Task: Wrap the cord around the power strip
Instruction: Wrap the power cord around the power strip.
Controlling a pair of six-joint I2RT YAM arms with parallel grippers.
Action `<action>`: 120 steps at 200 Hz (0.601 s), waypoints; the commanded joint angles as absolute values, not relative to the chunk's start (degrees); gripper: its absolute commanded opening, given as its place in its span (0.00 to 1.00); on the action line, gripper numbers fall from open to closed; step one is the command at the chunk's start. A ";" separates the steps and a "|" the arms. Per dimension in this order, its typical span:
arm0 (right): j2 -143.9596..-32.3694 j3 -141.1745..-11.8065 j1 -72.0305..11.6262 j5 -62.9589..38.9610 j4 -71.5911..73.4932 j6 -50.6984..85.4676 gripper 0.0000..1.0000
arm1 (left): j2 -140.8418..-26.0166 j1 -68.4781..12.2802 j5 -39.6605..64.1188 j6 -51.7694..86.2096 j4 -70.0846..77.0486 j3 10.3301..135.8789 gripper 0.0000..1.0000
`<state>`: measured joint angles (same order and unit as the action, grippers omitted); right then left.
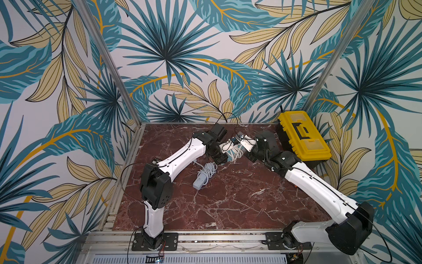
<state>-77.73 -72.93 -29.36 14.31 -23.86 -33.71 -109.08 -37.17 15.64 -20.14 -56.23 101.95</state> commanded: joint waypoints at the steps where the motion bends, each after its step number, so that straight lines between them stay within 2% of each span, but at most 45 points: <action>1: -79.88 -79.64 -25.62 14.44 -19.51 -36.91 0.00 | -105.72 -37.79 22.06 -22.15 -57.82 98.39 0.00; 23: -83.52 -82.32 -21.80 11.06 -20.48 -37.71 0.00 | -103.83 -37.91 26.60 -22.48 -57.78 95.68 0.00; 36: -84.91 -82.94 -19.00 4.56 -20.90 -37.32 0.00 | -103.11 -37.90 29.55 -23.51 -57.81 94.37 0.00; 54: -87.17 -84.42 -15.98 -6.27 -23.02 -36.98 0.08 | -101.95 -38.07 35.35 -25.32 -57.79 93.50 0.00; 76: -91.99 -88.12 -12.95 -18.44 -32.08 -37.78 0.17 | -101.10 -37.77 41.48 -26.52 -57.71 94.09 0.00; 102: -95.69 -87.87 -10.63 -26.59 -39.55 -36.72 0.31 | -102.83 -35.24 43.88 -23.81 -57.67 96.00 0.00; 120: -94.48 -83.07 -9.62 -30.74 -37.06 -33.89 0.34 | -104.25 -34.30 43.41 -22.94 -57.66 96.32 0.00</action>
